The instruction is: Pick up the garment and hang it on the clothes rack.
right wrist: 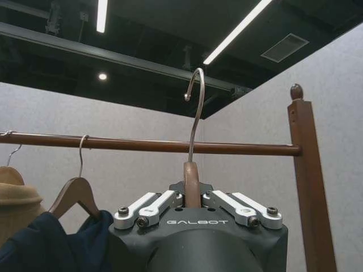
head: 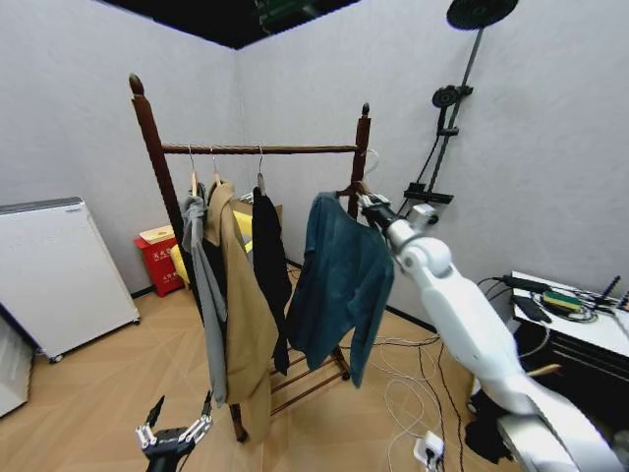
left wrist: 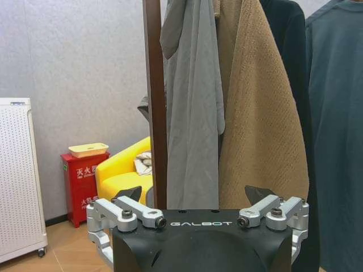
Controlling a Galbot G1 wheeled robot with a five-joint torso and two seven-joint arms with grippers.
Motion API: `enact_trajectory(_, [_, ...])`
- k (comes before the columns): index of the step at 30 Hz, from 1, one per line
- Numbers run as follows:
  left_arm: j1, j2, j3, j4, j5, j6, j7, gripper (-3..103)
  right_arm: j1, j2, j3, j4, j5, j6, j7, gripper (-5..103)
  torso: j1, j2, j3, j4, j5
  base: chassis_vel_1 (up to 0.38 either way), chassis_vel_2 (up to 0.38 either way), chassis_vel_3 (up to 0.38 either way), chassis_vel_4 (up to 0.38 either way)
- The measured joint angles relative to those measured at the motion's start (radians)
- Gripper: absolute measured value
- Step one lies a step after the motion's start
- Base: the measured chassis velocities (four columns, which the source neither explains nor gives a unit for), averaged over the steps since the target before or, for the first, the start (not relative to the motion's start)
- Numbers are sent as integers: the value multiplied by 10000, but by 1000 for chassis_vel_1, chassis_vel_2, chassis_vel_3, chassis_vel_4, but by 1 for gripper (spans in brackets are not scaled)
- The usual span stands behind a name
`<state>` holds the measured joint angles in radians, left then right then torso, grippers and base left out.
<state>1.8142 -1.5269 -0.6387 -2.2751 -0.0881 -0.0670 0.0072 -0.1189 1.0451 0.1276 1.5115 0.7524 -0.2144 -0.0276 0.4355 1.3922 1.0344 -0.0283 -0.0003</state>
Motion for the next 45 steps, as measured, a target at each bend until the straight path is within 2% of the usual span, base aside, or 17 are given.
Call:
enact_trajectory(3, [0,0,0,0,0,0,0,100,58,271,-203,-5,-103,-190,31,9,0,1,0,-1,3,0,0,0,0])
enact_trajectory(9, [1,0,-1,0,0,0,0,100,-109,318,-298,140,-102,-182,18,9,-3,5,-1,-3,3,-19,23,26,-9])
enact_trajectory(16, [0,0,-1,0,0,0,1,100,-97,392,-438,16,-93,-47,-131,9,-1,5,2,-2,5,-127,127,128,-116])
enact_trajectory(21, [0,1,-1,0,0,0,2,100,259,561,-666,-127,250,120,-182,9,3,4,1,-5,0,-226,209,214,-211])
enact_trajectory(23, [0,0,0,0,0,0,4,100,670,813,-961,-434,302,254,-232,9,10,3,5,-3,9,-197,195,200,-194])
enact_trajectory(26, [-2,1,-1,0,0,0,2,100,1053,1076,-1221,-792,109,373,-359,9,19,0,7,0,-5,-158,158,136,-125])
enact_trajectory(28, [-1,0,-1,-1,0,0,2,100,1531,1529,-1481,-1304,-26,428,-430,9,15,0,7,-1,6,-69,66,-2,-34])
enact_trajectory(30, [-1,0,0,0,0,0,4,100,1787,1748,-1586,-1585,-90,464,-451,9,12,0,7,0,3,0,0,0,0])
enact_trajectory(33, [0,0,-1,-1,0,0,3,100,2644,2523,-1796,-2791,-460,583,-499,9,-8,11,-3,1,-2,21,-16,-8,8])
enact_trajectory(39, [1,0,-1,-1,0,0,2,100,2625,2736,-1904,-2968,-628,216,-393,9,-8,12,-3,-2,3,58,-39,-27,37])
enact_trajectory(45, [0,1,-2,0,0,0,2,100,2187,2753,-1877,-2840,-920,151,-297,9,0,9,-1,-4,5,0,0,0,0])
